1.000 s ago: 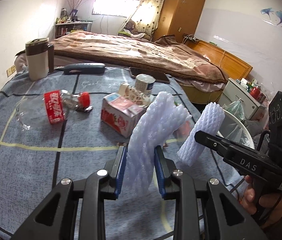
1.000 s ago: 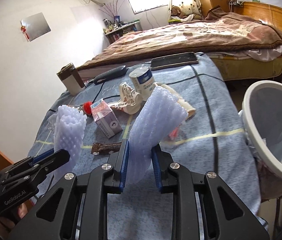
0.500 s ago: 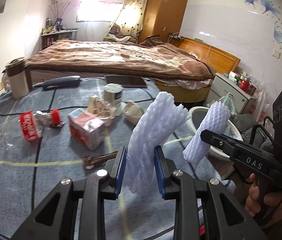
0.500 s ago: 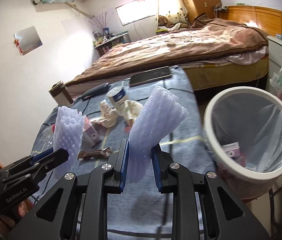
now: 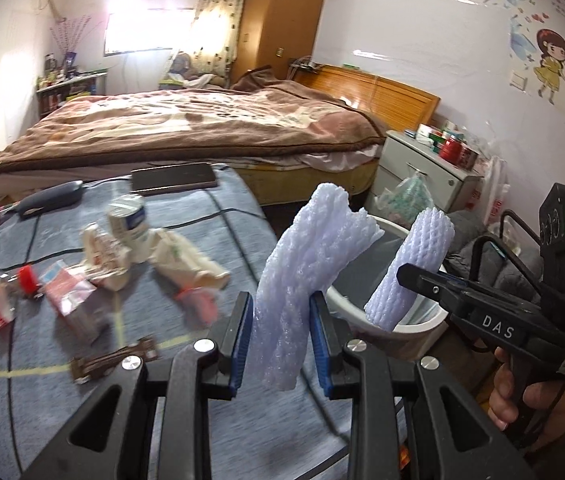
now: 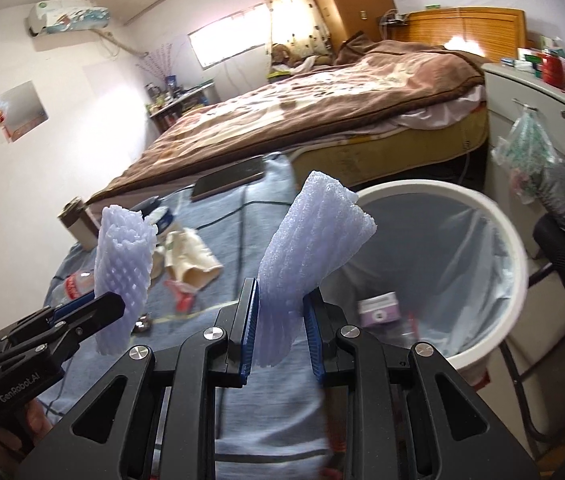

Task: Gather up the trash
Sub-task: 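Carry both foam nets over the white bin and open both tools to release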

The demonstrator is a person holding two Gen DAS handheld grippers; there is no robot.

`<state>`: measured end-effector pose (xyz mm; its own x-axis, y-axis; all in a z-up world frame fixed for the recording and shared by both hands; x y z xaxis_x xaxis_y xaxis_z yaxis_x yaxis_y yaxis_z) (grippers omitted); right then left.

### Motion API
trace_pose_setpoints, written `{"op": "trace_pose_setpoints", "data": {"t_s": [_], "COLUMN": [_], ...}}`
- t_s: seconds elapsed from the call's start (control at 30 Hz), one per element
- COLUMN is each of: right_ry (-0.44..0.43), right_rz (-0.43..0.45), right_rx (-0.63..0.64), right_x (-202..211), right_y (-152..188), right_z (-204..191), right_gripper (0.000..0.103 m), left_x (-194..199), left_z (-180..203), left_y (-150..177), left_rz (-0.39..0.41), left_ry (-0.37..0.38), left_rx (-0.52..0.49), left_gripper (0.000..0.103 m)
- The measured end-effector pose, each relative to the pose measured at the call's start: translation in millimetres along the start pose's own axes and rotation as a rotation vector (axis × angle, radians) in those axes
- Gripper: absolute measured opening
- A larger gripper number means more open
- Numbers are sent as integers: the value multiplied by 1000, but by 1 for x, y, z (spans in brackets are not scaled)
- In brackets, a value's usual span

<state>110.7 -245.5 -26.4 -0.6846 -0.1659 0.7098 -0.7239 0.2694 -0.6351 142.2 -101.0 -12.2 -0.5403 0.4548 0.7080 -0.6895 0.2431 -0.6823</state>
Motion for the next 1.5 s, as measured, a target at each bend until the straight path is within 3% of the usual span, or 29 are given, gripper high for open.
{"op": "trace_pose_setpoints", "data": {"t_s": [0.43,0.97,1.03,1.3,1.4,1.5], "right_ry": [100,228,245,273,265,257], "right_rz": [-4,-104,-113,-124,-110,-97], "right_rx": [-54,-52,-55,-54,-58,-62], "right_x": [1,-22,-23,-22,-20,-19], "right_y": [-10,-10,-9,-9,-10,-11], "right_z": [57,108,112,120,119,118], "right_gripper": [25,27,27,41,59,59], "left_x": [-48,-96,-99,-102,-98,-95], "left_z": [57,96,98,97,98,96], "left_y": [-20,-27,-26,-27,-28,-28], "left_rz": [-47,-128,-139,-142,-130,-123], "left_ry": [69,105,116,98,97,92], "left_rx": [-72,-103,-101,-86,-95,-93], "left_gripper": [30,30,33,48,54,55]}}
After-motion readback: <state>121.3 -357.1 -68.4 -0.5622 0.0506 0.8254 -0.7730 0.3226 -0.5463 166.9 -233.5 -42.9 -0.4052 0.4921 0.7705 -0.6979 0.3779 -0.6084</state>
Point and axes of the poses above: each gripper's, at about its wrist camera, not at the fingertips, and x roughly against the way its jaws point, z to its right, y to its underside, the point moved 6 cm from there along -x, roughly the way its jaws point, and after that the axes turned 7 degrees about -z, right-handed, at the moved point
